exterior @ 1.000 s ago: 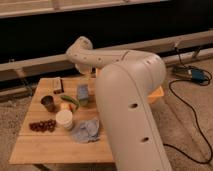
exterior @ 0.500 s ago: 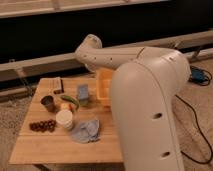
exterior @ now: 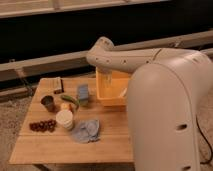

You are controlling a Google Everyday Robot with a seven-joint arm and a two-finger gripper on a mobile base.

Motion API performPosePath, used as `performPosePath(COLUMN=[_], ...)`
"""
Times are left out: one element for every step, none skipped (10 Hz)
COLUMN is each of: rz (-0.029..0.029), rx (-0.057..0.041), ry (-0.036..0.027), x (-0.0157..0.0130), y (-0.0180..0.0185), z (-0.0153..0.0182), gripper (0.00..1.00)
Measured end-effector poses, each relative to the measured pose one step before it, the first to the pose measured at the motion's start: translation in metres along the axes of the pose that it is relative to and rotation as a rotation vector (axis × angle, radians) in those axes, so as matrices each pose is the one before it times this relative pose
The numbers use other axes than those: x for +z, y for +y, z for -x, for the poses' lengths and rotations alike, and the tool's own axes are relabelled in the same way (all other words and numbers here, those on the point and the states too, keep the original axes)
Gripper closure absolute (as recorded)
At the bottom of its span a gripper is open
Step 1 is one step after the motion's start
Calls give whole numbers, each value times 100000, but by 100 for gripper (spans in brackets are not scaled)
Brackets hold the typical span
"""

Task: Place banana in tray

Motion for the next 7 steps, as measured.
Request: performPosePath(rz=[718,1914,3019,2531,3226,2131,2350], rx=[988,547,56,-277,-1774,-1266,-1419], ry=[1622,1497,1086,643,733,775,599], x=[25,18,-56,-98,-188,-65,-150], y=[-575,-302,-116,-189,-30,59,-69], z=[-366,-272,-229,-107,-34,-113,-10], gripper=[28,22,20,20,20,20,20])
